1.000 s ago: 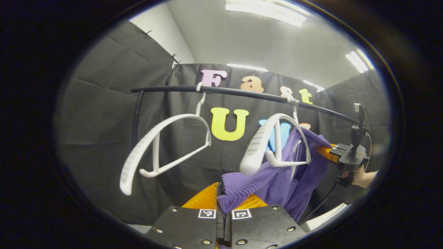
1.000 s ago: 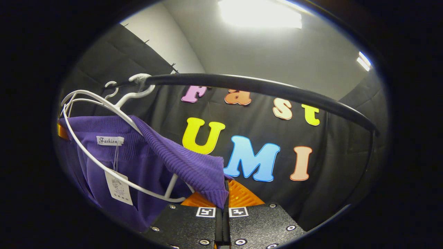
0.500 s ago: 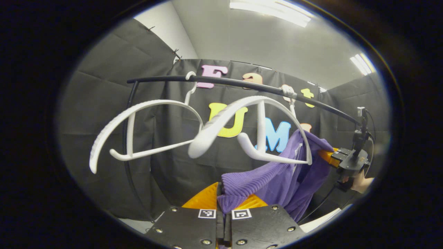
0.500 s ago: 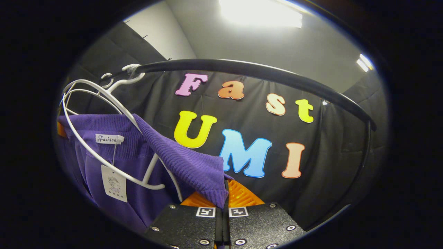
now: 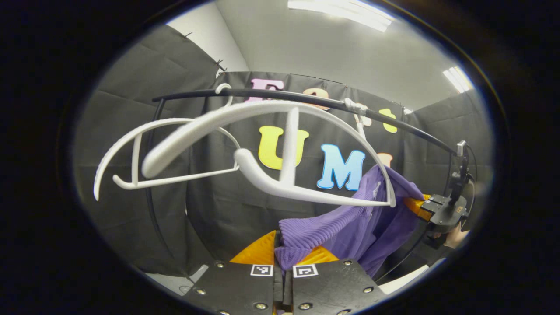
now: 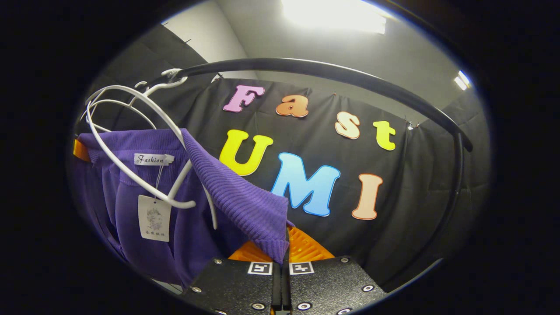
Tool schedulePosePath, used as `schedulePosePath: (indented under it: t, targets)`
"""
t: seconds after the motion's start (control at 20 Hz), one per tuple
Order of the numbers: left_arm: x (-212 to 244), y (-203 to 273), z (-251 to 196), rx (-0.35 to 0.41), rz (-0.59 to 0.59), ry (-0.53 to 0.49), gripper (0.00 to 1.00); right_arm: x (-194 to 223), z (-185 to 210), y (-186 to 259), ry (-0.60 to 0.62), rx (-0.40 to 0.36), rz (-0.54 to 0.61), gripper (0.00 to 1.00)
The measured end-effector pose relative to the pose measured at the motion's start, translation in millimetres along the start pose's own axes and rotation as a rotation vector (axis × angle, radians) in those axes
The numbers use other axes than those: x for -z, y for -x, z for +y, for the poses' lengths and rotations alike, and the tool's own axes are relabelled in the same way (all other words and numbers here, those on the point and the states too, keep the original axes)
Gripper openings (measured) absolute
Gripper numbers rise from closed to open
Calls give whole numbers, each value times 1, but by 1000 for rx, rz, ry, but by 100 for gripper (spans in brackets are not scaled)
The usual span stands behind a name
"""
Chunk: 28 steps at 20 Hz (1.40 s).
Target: Grasp the clothes on the hanger with both hands and then place them into the laundry hamper below.
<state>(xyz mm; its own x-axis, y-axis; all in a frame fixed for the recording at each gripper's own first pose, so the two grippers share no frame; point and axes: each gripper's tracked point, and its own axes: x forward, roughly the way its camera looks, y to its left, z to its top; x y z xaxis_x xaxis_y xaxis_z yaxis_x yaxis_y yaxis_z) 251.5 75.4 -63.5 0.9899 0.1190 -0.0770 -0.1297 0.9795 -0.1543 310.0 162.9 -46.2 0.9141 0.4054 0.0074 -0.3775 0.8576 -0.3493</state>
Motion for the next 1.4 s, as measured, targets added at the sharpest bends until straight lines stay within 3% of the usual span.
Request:
schedulePosePath:
  t: [0.1, 0.2, 0.4, 0.5, 0.55, 0.75, 0.95, 1.0, 1.05, 1.1, 1.15, 1.2, 1.3, 1.4]
  targets:
    - [1, -3, -9, -2, -1, 4, 7, 10, -7, 3, -18, 2, 20, 0]
    - [1, -7, -19, 2, -1, 8, 2, 18, -17, 1, -26, 17, 33, 0]
    - [12, -12, -50, 21, 21, -5, 2, 45, -45, 18, -87, 61, 92, 0]
    - [17, -14, -62, 25, 39, -27, 7, 61, -49, 28, -117, 53, 127, 0]
    - [20, -13, -67, 22, 46, -35, 2, 67, -52, 35, -127, 52, 141, 0]
    - [29, -5, -75, 11, 81, -54, 6, 72, -54, 66, -186, 19, 157, 0]
    - [39, 51, -74, -35, 91, -31, 2, 69, -44, 100, -274, -46, 176, 0]
    - [38, 64, -72, -41, 93, -20, 7, 69, -42, 110, -288, -56, 181, 1]
    - [38, 76, -72, -47, 97, -14, 0, 67, -39, 120, -299, -66, 187, 0]
    - [37, 90, -69, -52, 103, -13, 2, 65, -35, 129, -308, -75, 193, 0]
    - [37, 103, -66, -57, 110, -7, 7, 64, -30, 137, -310, -81, 200, 0]
    - [39, 116, -61, -60, 115, 3, 2, 66, -24, 143, -307, -87, 209, 0]
    - [49, 145, -51, -66, 130, 20, 7, 67, -7, 156, -309, -94, 244, 1]
    - [64, 168, -37, -58, 156, 36, 2, 66, 13, 172, -325, -92, 280, 0]
